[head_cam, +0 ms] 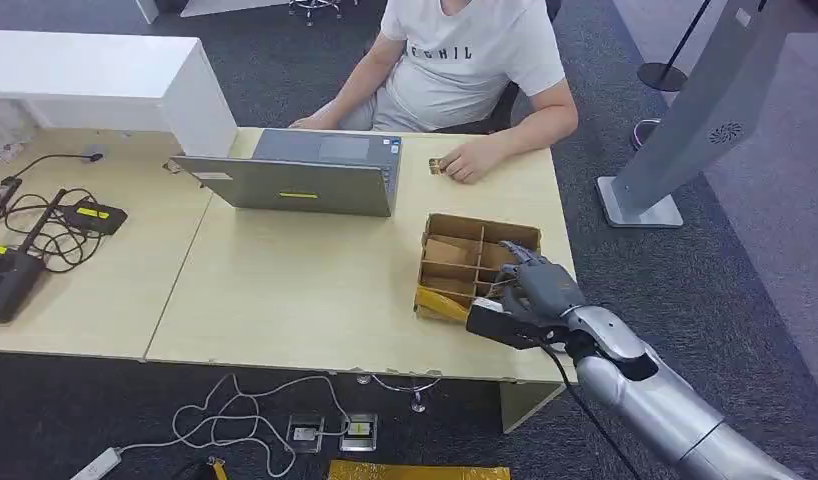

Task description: Pass the card to the sensor for recognition and then transmit it.

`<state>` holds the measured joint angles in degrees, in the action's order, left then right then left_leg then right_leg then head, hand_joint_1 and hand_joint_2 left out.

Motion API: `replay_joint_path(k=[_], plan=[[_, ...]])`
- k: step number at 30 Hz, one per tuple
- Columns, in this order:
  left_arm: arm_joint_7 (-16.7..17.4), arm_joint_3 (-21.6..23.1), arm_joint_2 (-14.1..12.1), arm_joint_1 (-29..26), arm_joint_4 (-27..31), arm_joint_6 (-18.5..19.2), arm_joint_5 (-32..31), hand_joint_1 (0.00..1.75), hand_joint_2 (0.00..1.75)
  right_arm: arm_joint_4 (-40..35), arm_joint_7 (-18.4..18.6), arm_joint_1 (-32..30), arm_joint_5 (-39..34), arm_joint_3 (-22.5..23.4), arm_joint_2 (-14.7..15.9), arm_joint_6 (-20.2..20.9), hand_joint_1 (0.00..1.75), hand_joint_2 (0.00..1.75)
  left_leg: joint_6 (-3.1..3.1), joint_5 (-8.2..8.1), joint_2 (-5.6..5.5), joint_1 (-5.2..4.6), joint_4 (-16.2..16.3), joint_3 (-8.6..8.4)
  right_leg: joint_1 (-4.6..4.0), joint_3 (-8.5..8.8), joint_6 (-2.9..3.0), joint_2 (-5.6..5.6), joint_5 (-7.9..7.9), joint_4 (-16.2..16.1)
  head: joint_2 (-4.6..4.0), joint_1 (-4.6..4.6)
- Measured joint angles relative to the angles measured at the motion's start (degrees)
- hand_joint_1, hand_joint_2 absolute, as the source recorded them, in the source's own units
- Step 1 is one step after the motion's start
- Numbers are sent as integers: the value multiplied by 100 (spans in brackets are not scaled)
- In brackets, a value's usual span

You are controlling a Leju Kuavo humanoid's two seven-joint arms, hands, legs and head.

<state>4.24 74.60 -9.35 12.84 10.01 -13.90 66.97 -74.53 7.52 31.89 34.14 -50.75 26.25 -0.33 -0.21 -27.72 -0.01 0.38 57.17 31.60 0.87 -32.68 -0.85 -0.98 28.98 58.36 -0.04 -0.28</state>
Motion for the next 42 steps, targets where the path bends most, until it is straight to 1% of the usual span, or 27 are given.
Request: replay_joint_path(k=[16,27,28,29,30,31,32,35,42], plan=[[0,2,0,-4,0,-35,29,0,0,2,0,8,-17,0,-42,33,175,175,0,0,0,0,0,0,0,0,0,0,0,0,0,0],[0,2,2,-11,0,-52,33,0,0,2,0,8,15,2,-68,-39,175,175,0,0,0,0,0,1,0,-1,0,0,0,0,0,0],[0,2,2,-12,0,-52,31,0,0,0,-13,9,70,4,-70,-92,175,175,0,0,0,0,0,1,0,0,0,0,0,0,0,0],[0,2,2,-12,0,-50,13,0,0,0,-76,21,228,20,-68,-315,175,175,0,0,0,0,1,3,0,0,0,0,-1,1,0,2],[0,2,4,-12,0,-48,-15,0,0,-4,-184,79,484,83,-63,-738,175,175,0,1,0,-3,1,6,2,-5,0,0,-2,2,0,0],[0,0,4,-10,0,-50,-33,0,0,-13,-332,223,608,221,-46,-1001,175,175,0,1,5,-7,1,5,6,-9,0,1,-6,3,0,-2],[0,0,7,-6,0,-50,-42,0,0,-13,-461,415,625,346,-20,-1051,175,175,0,1,10,-7,1,3,7,-10,0,5,-6,3,0,-6],[0,2,15,-1,0,-48,-57,0,0,-13,-601,810,684,654,35,-962,175,175,0,1,10,-3,1,-10,2,6,0,5,-6,0,0,2],[0,0,24,4,0,-48,-59,0,0,-39,-625,830,815,984,35,-1005,175,175,0,1,10,-3,1,-7,3,3,0,6,-6,1,0,0]])
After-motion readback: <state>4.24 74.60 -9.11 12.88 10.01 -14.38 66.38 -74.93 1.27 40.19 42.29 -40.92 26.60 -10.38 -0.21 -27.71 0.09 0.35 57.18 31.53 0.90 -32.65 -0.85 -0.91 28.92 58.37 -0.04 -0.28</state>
